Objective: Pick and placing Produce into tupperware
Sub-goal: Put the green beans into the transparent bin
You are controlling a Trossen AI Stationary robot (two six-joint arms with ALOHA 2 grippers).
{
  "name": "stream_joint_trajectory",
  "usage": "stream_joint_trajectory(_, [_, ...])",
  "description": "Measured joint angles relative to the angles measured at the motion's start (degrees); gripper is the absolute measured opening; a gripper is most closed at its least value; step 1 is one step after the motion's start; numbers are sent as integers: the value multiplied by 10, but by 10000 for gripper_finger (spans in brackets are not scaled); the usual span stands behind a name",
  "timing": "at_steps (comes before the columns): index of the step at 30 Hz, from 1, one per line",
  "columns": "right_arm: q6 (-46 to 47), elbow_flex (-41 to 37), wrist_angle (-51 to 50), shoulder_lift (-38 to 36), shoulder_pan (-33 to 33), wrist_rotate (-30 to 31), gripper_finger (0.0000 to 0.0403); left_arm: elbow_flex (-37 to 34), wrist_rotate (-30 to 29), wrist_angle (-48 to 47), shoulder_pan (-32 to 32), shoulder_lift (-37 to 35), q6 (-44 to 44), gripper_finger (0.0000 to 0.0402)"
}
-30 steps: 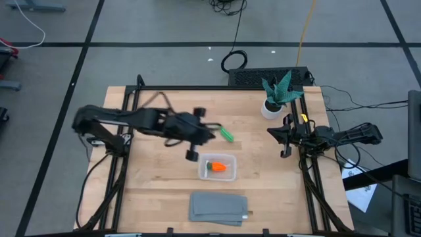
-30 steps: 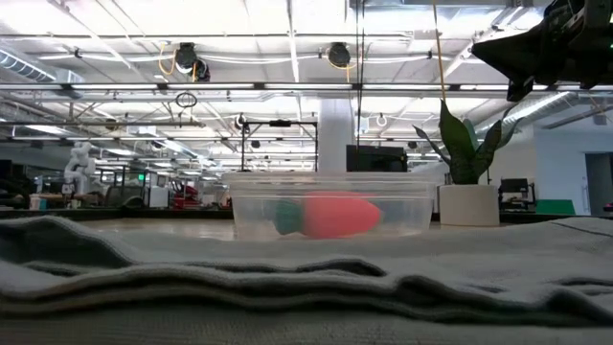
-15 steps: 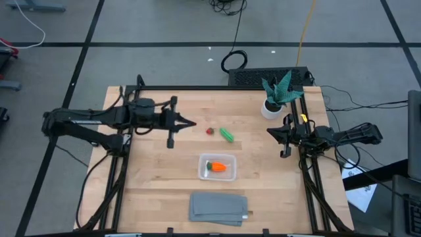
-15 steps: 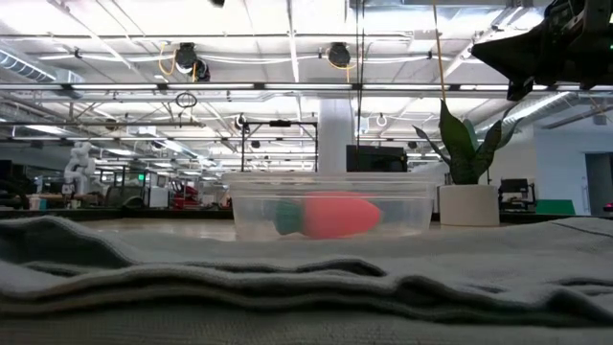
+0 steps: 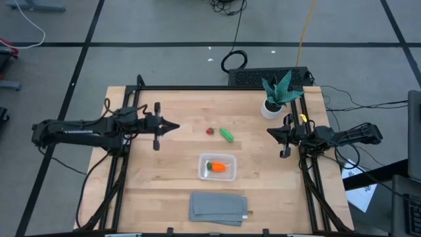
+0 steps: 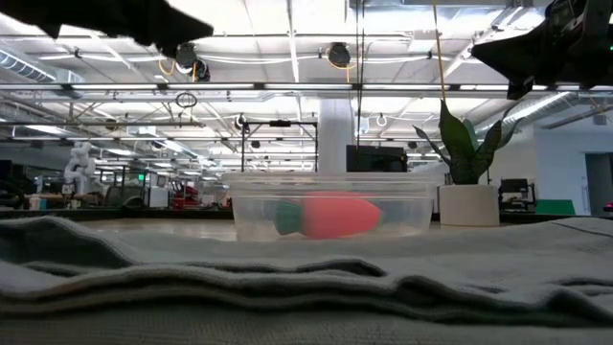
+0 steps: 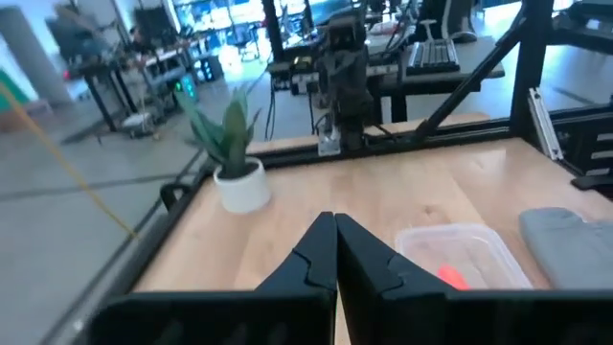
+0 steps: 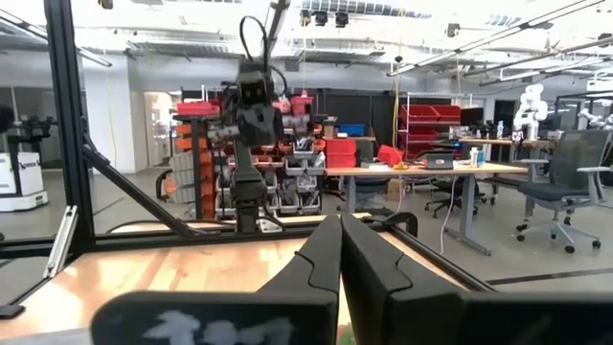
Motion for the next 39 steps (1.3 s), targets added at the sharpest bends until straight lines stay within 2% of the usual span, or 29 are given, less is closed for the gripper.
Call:
stream_joint_trajectory(6, [-9,0,5,0,0,0,0,-73,1,3,0,-21,-8,0])
stream_joint_trajectory(9, [-9,0,-4,0,0,0,0,-120,11,55,0,-25,-2,0])
stream_joint_trajectory(13, [-5,0,-20,0,0,0,0,-182,47,170,0,-45,9,0])
stream_joint_trajectory(16, [4,0,-19,0,0,0,0,-211,28,189,0,-77,7,0])
stream_joint_trajectory(19, [4,0,-11,0,0,0,0,-211,-1,149,1,-124,-15,0])
stream_joint_trajectory(25, [6,0,-16,0,0,1,0,-174,-42,-20,-14,-204,-72,0])
stream_joint_trajectory(28, [27,0,-26,0,0,2,0,-176,-52,-25,-44,-225,-74,0])
stream_joint_trajectory(33, [51,0,-34,1,0,2,0,-178,-111,-34,-86,-225,-28,0])
stream_joint_trajectory(39, [34,0,-34,1,0,2,0,-178,-103,-24,-91,-225,6,0])
